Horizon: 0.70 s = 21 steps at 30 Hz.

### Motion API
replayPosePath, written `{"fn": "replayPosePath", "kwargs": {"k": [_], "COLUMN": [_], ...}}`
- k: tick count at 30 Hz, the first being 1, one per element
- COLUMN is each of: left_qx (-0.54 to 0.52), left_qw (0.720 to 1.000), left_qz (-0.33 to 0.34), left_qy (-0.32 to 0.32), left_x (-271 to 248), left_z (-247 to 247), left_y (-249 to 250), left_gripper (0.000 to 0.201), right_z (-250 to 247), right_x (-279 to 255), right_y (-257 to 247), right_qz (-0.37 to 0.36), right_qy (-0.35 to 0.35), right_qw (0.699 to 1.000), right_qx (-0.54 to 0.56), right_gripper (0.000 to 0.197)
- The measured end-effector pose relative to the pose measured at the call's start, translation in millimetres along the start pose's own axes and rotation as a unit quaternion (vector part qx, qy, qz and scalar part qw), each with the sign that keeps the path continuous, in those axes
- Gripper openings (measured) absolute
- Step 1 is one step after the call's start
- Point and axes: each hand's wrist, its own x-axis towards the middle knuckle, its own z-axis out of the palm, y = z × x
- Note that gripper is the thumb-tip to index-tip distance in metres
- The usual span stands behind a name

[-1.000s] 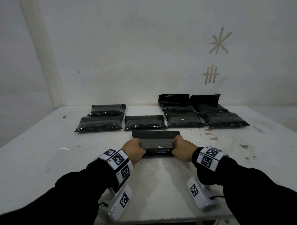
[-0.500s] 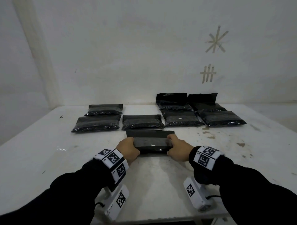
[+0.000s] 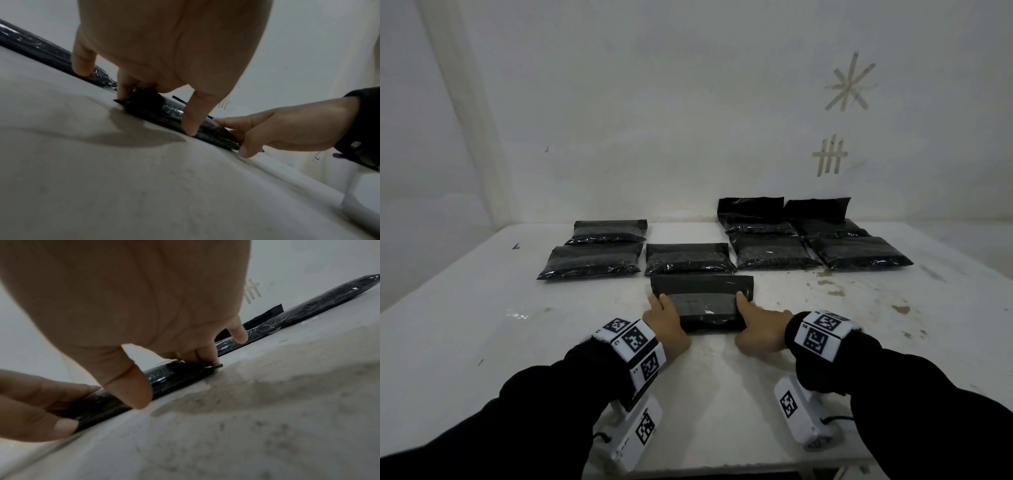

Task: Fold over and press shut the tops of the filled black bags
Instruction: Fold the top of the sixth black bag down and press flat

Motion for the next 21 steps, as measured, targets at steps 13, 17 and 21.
{"fn": "replayPosePath", "kwargs": {"k": [13,17,21], "left_qx": [-0.011,-0.008,0.052], "left_qw": [0.999,0.999,0.998], "left_qz": [0.011,0.015,0.025], "left_qy": [-0.038,-0.047,-0.04], "left_x": [3,4,1], "left_z": [-3,-1,3], "left_y": [-10,-9,-4], "left_gripper": [0.108,0.113,0.11], "right_z": [5,5,5], "right_x": [4,5,7], "right_y": [1,-3,-1], "right_qz": [0.001,-0.015,-0.018], "right_qy": [0.026,0.016,-0.003], "right_qw": [0.999,1.0,0.999], "right_qx": [-0.02,-0.005,-0.034], "right_gripper": [0.091,0.097,0.099]}}
